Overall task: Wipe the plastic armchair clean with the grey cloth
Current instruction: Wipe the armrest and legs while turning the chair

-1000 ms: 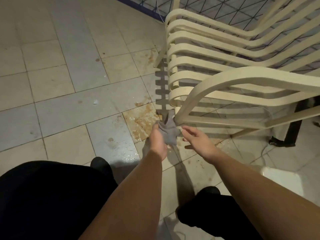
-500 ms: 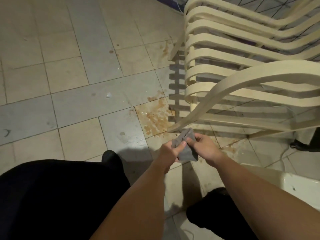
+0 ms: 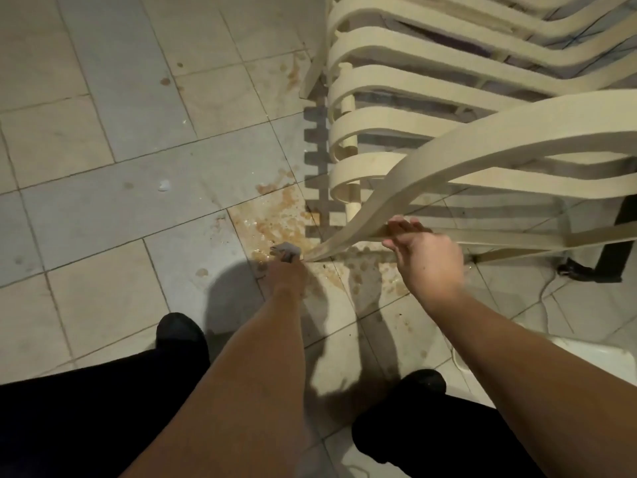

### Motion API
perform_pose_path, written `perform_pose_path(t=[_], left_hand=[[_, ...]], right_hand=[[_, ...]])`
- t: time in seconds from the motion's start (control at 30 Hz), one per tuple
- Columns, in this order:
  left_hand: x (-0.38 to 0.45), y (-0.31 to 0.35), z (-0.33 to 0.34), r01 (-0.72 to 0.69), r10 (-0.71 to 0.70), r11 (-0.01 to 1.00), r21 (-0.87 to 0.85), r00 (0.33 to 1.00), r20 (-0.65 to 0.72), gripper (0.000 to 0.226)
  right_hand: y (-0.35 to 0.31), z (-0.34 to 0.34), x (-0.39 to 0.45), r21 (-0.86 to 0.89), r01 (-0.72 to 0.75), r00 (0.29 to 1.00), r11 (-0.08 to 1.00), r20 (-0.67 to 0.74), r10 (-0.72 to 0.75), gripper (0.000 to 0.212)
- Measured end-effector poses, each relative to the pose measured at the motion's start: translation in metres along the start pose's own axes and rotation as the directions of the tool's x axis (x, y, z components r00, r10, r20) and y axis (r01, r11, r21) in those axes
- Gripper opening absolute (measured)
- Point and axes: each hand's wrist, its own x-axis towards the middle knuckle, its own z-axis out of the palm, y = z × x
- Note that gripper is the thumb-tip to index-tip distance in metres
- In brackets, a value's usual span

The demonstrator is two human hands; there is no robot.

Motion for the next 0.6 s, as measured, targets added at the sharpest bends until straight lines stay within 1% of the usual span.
perform_pose_path(t=[0.07,0.1,0.17,0.2,0.23,0.27,0.3,0.37,0.43,0.5,0.57,0.6], left_hand=[[0.008,0.002,0.010,0.055,-0.055,0.998,0.000,0.998,0.034,0.034],[0.011,0.005,0.015,0.068,-0.068,0.998,0.002,0.997,0.042,0.034],[0.022,0.005,0.028,0.071,-0.068,0.997,-0.022,0.993,0.101,0.033],[0.024,0.009,0.032,0.114,-0.108,0.993,-0.028,0.981,0.161,0.033],[0.026,0.010,0.038,0.149,-0.133,0.986,-0.079,0.973,0.187,0.030],[0.024,0.013,0.043,0.208,-0.172,0.959,-0.194,0.967,0.186,0.028],[0.022,0.013,0.047,0.196,-0.154,0.956,-0.218,0.969,0.194,0.027],[0.019,0.008,0.053,0.180,-0.146,0.954,-0.242,0.977,0.154,0.030],[0.005,0.000,0.053,0.072,-0.041,0.963,-0.260,0.992,0.122,0.033],[-0.020,-0.004,0.051,-0.034,0.076,0.944,-0.328,0.990,0.116,0.031],[-0.051,-0.004,0.049,-0.160,0.234,0.886,-0.435,0.965,0.122,0.024],[-0.063,-0.005,0.047,-0.237,0.310,0.859,-0.453,0.946,0.093,0.028]], right_hand=[[0.002,-0.004,0.004,-0.066,0.020,1.000,0.998,0.025,-0.019,0.032],[0.003,-0.003,0.005,-0.061,0.021,0.999,0.998,0.026,-0.020,0.033],[0.006,0.000,0.006,-0.033,0.028,1.000,0.999,0.009,-0.028,0.034],[0.007,0.002,0.006,-0.023,0.035,0.999,0.999,-0.004,-0.036,0.034],[0.008,0.004,0.006,-0.017,0.039,0.999,0.999,-0.016,-0.039,0.034],[0.008,0.006,0.006,-0.009,0.039,0.999,0.999,-0.034,-0.039,0.033],[0.009,0.008,0.006,0.000,0.035,0.998,0.999,-0.055,-0.035,0.031],[0.009,0.012,0.005,0.051,0.034,0.992,0.998,-0.122,-0.027,0.027],[0.009,0.016,0.003,0.084,0.042,0.983,0.996,-0.183,-0.026,0.025],[0.009,0.019,0.002,0.071,0.055,0.975,0.996,-0.217,-0.038,0.023],[0.010,0.022,0.002,0.054,0.063,0.967,0.997,-0.252,-0.047,0.022],[0.010,0.022,0.002,0.043,0.065,0.964,0.997,-0.260,-0.052,0.021]])
